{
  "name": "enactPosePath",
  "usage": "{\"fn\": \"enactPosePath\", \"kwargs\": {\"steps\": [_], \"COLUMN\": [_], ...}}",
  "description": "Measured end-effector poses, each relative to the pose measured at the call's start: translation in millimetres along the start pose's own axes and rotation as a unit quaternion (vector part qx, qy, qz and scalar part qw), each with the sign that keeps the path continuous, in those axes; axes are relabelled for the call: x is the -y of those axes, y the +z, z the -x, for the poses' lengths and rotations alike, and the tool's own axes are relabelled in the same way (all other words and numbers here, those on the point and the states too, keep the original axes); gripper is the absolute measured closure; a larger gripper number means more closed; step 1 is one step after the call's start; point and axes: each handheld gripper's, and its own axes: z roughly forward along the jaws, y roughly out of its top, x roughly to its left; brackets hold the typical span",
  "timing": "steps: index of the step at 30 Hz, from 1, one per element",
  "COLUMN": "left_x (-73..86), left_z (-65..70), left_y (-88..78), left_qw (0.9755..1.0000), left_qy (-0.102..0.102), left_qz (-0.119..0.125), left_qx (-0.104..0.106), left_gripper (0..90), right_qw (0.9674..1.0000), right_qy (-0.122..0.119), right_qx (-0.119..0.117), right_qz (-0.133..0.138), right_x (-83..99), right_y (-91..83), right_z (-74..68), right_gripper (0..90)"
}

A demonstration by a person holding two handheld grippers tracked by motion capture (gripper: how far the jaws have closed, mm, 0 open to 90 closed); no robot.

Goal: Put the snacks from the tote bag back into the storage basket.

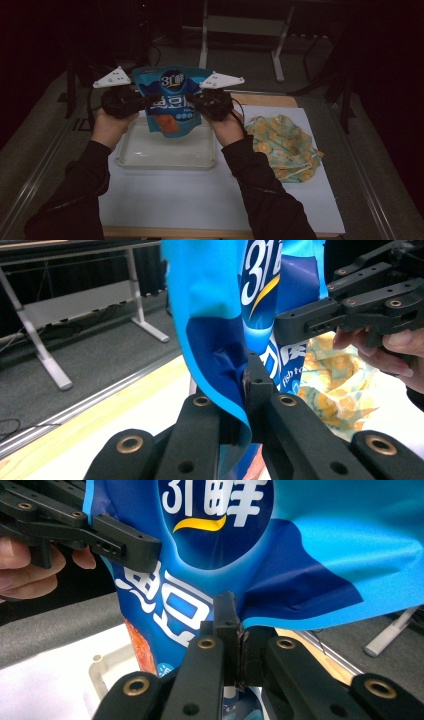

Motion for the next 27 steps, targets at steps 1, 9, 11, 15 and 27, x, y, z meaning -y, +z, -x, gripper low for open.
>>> {"fn": "enactPosePath", "kwargs": {"steps": [1, 9, 11, 15, 27], "left_x": [3.1, 32.9, 36.5, 54.8, 86.8], "left_z": [-1.8, -17.4, -19.5, -26.3, -38.8], "left_y": [-0.6, 4.7, 6.3, 15.0, 34.3], "left_qw": [1.0000, 0.9999, 0.9998, 0.9995, 0.9987], "left_qy": [-0.001, -0.009, -0.012, -0.021, -0.024], "left_qz": [0.000, -0.014, -0.017, -0.023, -0.039], "left_qx": [-0.002, -0.002, -0.001, 0.004, 0.021], "left_gripper": [88.1, 88.4, 88.4, 88.4, 88.3], "right_qw": [1.0000, 0.9998, 0.9997, 0.9991, 0.9977], "right_qy": [0.000, 0.015, 0.019, 0.033, 0.051], "right_qx": [0.000, 0.001, 0.002, 0.008, 0.020], "right_qz": [-0.001, -0.014, -0.015, -0.026, -0.040], "right_x": [1.1, 21.7, 25.3, 42.6, 76.7], "right_y": [2.9, 29.2, 32.3, 44.6, 63.6], "right_z": [-2.1, -10.4, -10.8, -13.3, -13.4], "right_gripper": [89.2, 89.2, 89.5, 89.5, 89.5]}}
